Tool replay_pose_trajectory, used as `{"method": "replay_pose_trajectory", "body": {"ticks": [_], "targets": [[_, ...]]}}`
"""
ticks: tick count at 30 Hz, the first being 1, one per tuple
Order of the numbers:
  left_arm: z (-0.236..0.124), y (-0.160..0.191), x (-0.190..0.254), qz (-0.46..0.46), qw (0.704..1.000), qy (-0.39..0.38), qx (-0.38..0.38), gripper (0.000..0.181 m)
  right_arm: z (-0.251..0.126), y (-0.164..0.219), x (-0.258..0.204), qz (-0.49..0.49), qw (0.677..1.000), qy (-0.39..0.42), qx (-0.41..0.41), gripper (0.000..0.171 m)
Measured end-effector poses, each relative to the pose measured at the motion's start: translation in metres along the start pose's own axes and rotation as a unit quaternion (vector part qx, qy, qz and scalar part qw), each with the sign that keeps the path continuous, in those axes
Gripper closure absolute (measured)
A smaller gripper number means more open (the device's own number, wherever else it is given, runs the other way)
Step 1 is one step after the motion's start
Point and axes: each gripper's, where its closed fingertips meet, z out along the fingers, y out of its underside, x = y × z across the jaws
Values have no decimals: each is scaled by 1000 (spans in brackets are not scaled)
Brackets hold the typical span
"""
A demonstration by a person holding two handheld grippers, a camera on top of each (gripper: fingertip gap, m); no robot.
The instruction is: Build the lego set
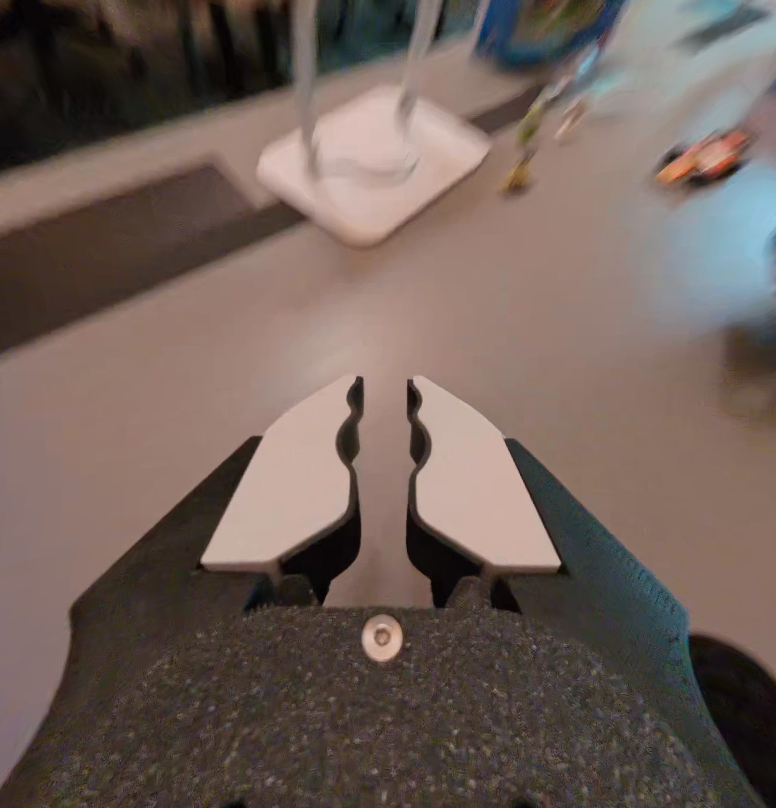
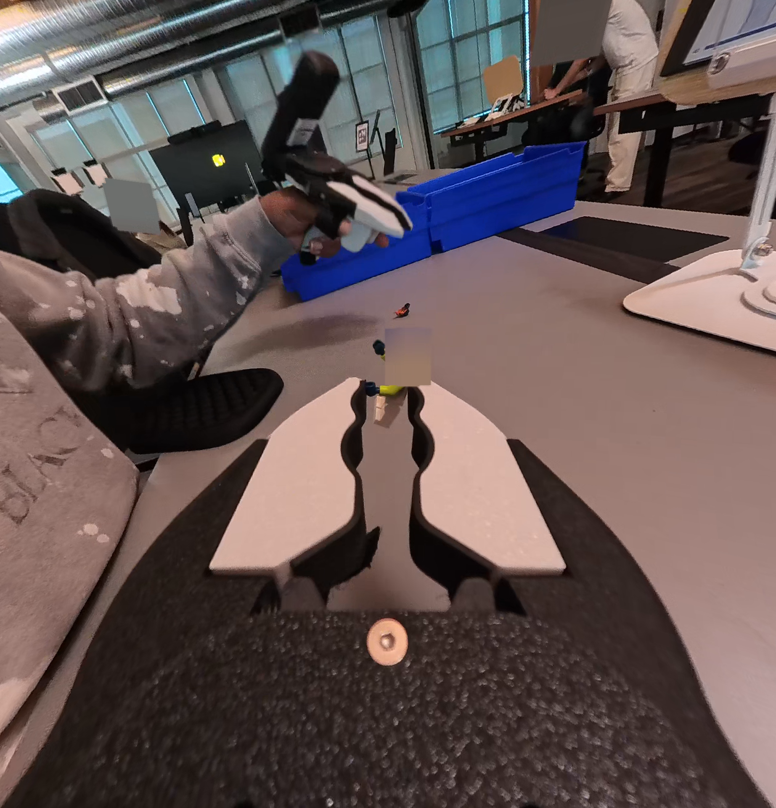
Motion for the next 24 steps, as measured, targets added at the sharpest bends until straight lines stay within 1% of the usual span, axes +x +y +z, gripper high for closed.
{"method": "replay_pose_trajectory", "body": {"ticks": [1, 3, 5, 6, 9, 13, 17, 19, 20, 22, 24], "targets": [[-2, 26, -16, -14, 999, -19, -47, 160, 0, 1, -1, -2, 1000, -1, -3, 153], [-1, 66, -35, -36, 993, -37, -103, 160, 1, 3, -1, -2, 1000, -3, -8, 153], [5, 94, -38, -49, 989, -25, -137, 159, 1, 5, -1, 1, 1000, -4, -12, 153], [9, 102, -39, -45, 988, -21, -143, 160, 1, 6, 0, 4, 1000, -3, -13, 153], [18, 108, -41, -19, 989, 9, -147, 161, 2, 10, 0, 13, 1000, -5, -18, 153], [25, 96, -36, -27, 988, 84, -129, 165, 3, 15, -1, 21, 999, -8, -25, 153], [27, 102, -28, -40, 974, 152, -162, 166, 4, 17, -1, 24, 999, -9, -29, 153], [29, 107, -29, -37, 971, 153, -177, 169, 4, 18, 0, 27, 999, -10, -30, 153], [29, 110, -30, -34, 971, 151, -184, 176, 4, 18, 1, 28, 999, -9, -30, 153], [30, 110, -27, -33, 969, 158, -187, 178, 3, 18, 1, 31, 999, -10, -29, 153], [30, 108, -24, -14, 971, 152, -185, 179, 3, 19, 2, 32, 999, -9, -30, 153]]}}
